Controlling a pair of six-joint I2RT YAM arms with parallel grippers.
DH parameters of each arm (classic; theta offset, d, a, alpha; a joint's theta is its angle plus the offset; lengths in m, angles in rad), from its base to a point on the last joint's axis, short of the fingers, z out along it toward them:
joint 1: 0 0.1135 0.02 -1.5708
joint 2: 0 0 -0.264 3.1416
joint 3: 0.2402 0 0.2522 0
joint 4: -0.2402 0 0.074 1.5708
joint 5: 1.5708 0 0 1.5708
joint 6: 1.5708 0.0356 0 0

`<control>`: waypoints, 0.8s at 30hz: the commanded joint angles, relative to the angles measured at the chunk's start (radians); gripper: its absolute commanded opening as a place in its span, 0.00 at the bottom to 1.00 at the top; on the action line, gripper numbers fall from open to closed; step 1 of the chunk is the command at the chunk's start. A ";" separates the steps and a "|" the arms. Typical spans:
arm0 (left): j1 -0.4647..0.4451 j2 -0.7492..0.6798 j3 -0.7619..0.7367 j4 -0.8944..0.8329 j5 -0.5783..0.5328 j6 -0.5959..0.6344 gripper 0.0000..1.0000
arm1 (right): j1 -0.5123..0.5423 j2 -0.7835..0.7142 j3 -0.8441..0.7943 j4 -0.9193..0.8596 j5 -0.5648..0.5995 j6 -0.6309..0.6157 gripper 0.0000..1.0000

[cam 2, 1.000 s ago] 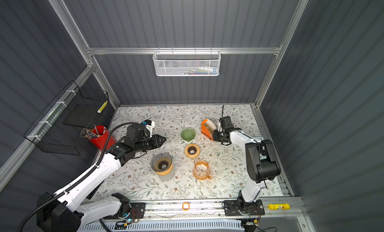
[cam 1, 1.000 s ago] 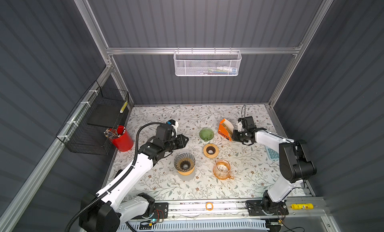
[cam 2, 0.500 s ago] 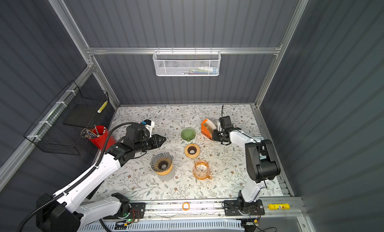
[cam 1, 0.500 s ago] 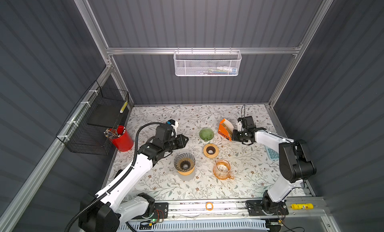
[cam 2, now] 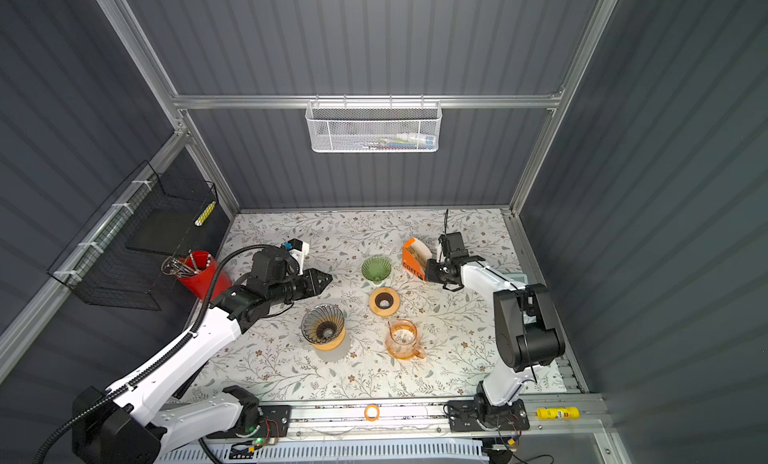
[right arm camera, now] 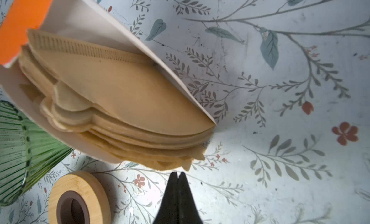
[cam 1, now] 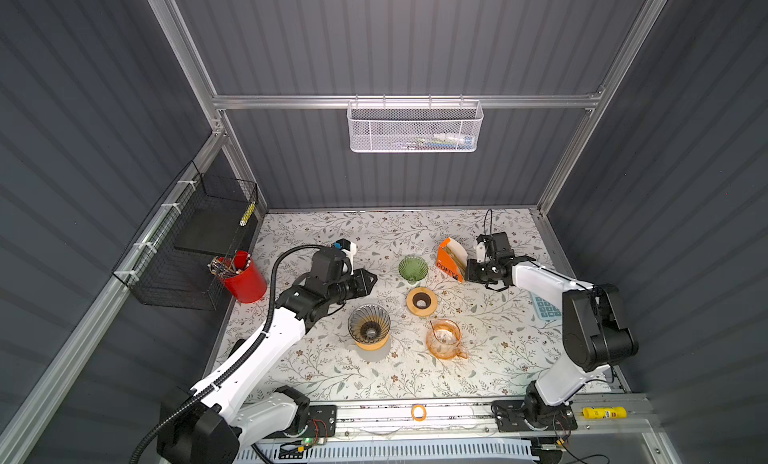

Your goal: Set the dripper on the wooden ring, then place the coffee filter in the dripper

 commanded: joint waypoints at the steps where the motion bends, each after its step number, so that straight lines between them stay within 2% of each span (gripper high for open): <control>1: 0.006 -0.019 -0.014 0.005 0.006 -0.010 0.26 | 0.004 -0.017 -0.007 -0.019 0.011 -0.008 0.00; 5: 0.006 -0.023 -0.014 0.005 0.006 -0.010 0.26 | 0.005 -0.016 -0.011 -0.016 0.014 -0.009 0.01; 6: 0.006 -0.023 -0.015 0.005 0.005 -0.011 0.26 | 0.005 -0.014 -0.008 -0.016 0.018 -0.010 0.10; 9: 0.007 -0.020 -0.015 0.005 0.004 -0.011 0.26 | 0.005 0.001 -0.001 -0.016 0.027 -0.015 0.24; 24: 0.006 -0.017 -0.011 0.002 0.002 -0.008 0.26 | 0.008 0.063 0.038 -0.005 0.010 -0.016 0.23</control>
